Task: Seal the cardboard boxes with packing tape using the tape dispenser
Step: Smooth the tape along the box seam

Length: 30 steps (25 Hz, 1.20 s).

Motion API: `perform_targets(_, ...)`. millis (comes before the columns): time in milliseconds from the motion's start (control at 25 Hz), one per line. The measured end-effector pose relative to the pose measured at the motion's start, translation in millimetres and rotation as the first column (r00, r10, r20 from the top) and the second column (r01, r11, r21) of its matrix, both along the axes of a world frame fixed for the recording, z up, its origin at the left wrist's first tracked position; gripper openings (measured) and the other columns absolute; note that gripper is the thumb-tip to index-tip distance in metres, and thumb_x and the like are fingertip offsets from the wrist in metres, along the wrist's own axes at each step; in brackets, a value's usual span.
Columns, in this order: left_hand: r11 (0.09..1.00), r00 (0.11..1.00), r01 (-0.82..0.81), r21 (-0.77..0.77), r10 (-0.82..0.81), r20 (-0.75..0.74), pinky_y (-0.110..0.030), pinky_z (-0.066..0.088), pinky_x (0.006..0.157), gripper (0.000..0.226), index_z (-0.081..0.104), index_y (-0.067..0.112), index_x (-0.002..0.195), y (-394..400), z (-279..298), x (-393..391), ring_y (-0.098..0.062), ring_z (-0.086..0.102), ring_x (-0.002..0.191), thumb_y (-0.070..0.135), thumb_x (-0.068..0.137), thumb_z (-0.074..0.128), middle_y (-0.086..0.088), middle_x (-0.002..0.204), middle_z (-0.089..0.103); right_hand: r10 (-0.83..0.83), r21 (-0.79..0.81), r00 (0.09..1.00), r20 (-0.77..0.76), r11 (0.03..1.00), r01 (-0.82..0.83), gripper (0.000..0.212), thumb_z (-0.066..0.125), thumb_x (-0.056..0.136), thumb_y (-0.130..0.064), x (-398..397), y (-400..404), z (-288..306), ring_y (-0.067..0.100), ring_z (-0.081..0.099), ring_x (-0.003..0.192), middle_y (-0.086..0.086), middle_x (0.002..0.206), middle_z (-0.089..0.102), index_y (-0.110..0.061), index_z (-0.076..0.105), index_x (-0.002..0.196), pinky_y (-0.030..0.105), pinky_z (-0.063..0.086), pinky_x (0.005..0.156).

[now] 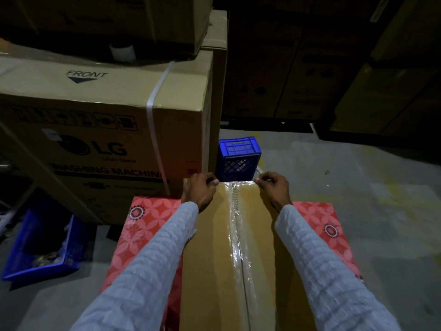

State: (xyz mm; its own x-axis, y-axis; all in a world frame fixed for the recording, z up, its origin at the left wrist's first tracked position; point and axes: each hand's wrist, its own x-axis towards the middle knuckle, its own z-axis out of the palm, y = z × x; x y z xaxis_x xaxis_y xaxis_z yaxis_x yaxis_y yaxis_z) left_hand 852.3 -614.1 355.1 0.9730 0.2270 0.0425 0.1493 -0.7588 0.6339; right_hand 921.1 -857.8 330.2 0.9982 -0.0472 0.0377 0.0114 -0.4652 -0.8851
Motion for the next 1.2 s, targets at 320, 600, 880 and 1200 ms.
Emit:
perform_targets(320, 1.000, 1.000, -0.011, 0.020, 0.011, 0.013, -0.039, 0.031, 0.096, 0.021, 0.073, 0.022, 0.110, -5, 5, 5, -0.028, 0.061, 0.111, 0.031, 0.099, 0.058, -0.007, 0.113, 0.073, 0.019, 0.085, 0.999, -0.045, 0.996, -0.015, 0.020, 0.087, 0.078, -0.019, -7, 1, 5, 0.008, 0.064, 0.072, -0.004, 0.072, 0.072, -0.018, 0.071, 0.067, 0.024, 0.049, 0.073)
perform_targets(600, 1.000, 0.998, -0.002, -0.011, 0.002, -0.069, -0.043, 0.028, 0.103, 0.024, 0.072, 0.028, 0.117, -5, 16, 3, -0.029, 0.056, 0.120, 0.036, 0.099, 0.058, -0.003, 0.121, 0.070, 0.001, 0.028, 0.998, -0.067, 1.000, 0.001, 0.033, 0.090, 0.072, -0.038, -3, -3, 3, 0.020, 0.071, 0.086, -0.001, 0.081, 0.075, -0.014, 0.067, 0.071, 0.032, 0.058, 0.076)
perform_targets(880, 0.992, 0.992, 0.011, -0.127, -0.026, -0.121, -0.046, 0.038, 0.106, 0.026, 0.074, 0.032, 0.104, 7, 0, 11, -0.024, 0.064, 0.106, 0.047, 0.095, 0.055, 0.004, 0.105, 0.075, 0.017, -0.168, 0.997, -0.081, 0.985, -0.030, 0.018, 0.078, 0.080, -0.049, -3, 9, 4, 0.018, 0.069, 0.094, -0.010, 0.094, 0.076, -0.031, 0.075, 0.085, 0.036, 0.055, 0.086)
perform_targets(1200, 0.999, 0.991, 0.003, -0.036, -0.007, -0.137, -0.047, 0.028, 0.108, 0.025, 0.071, 0.027, 0.121, -11, 13, 7, -0.024, 0.058, 0.119, 0.034, 0.101, 0.057, 0.000, 0.120, 0.072, 0.026, -0.273, 0.994, -0.107, 0.960, -0.055, 0.029, 0.078, 0.076, -0.059, -5, 17, 18, 0.019, 0.063, 0.100, -0.014, 0.092, 0.072, -0.031, 0.070, 0.077, 0.050, 0.043, 0.101)
